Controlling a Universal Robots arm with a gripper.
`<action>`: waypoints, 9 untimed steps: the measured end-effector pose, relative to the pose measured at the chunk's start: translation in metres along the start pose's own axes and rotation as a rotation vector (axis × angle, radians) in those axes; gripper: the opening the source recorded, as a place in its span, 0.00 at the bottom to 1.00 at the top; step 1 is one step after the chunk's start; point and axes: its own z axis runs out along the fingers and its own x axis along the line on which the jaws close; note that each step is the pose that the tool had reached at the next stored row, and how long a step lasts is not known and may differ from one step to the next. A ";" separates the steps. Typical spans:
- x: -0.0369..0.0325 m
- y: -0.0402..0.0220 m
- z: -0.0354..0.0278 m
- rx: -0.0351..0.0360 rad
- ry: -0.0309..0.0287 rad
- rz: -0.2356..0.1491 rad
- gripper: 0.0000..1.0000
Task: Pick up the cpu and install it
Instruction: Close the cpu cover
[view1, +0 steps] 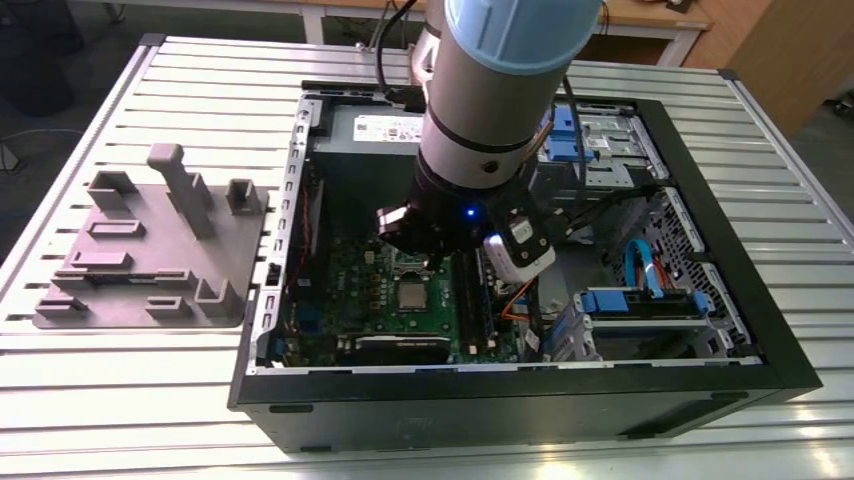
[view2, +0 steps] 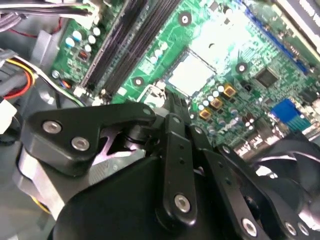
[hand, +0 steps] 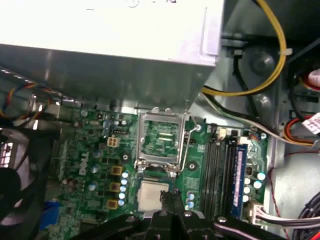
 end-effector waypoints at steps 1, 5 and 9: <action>0.0000 0.0000 0.0000 -0.0001 0.0000 0.000 0.11; 0.0000 0.0000 0.0000 -0.0003 0.0000 0.000 0.11; 0.0000 0.0000 0.0001 -0.0003 -0.0001 0.000 0.11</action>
